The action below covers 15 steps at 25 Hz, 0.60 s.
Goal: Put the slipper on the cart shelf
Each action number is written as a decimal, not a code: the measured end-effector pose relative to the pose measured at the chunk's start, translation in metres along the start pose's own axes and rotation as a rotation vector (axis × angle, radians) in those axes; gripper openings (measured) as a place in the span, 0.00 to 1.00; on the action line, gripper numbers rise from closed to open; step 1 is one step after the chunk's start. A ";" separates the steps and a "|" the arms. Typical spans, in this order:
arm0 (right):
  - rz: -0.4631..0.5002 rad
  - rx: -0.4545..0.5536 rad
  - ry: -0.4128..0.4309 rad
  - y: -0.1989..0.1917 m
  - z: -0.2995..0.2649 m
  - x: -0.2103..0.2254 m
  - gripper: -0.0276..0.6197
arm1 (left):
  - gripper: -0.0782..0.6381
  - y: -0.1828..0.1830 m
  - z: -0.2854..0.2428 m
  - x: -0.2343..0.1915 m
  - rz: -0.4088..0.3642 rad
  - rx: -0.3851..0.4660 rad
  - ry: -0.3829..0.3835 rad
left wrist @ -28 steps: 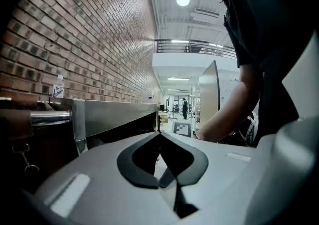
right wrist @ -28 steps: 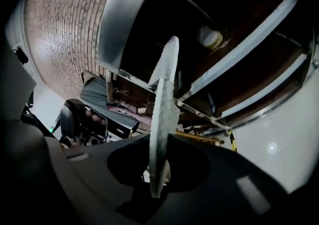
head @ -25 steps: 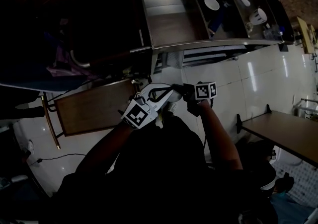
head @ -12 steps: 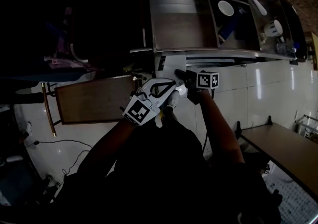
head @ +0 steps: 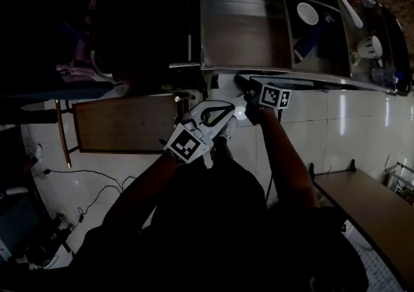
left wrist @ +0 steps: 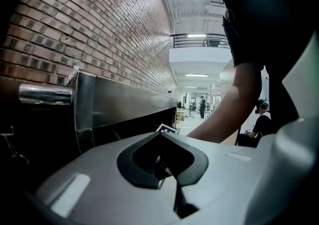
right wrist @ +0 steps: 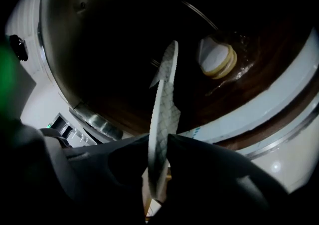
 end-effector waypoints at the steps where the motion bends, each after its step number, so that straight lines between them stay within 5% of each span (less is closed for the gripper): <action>1: 0.006 0.014 -0.004 0.003 -0.002 0.002 0.15 | 0.11 0.000 0.000 -0.001 0.005 -0.003 0.005; 15: 0.111 0.168 -0.094 0.031 -0.016 0.014 0.17 | 0.11 -0.004 -0.005 -0.004 0.034 -0.006 0.047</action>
Point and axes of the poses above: the fingertips, and each gripper's own axes: z backward along the fingers, x to its right, y out of its top, the point moved 8 cm from there along z, backward along the fingers, and after that the axes turned 10 degrees about z, right-handed, at the moved point
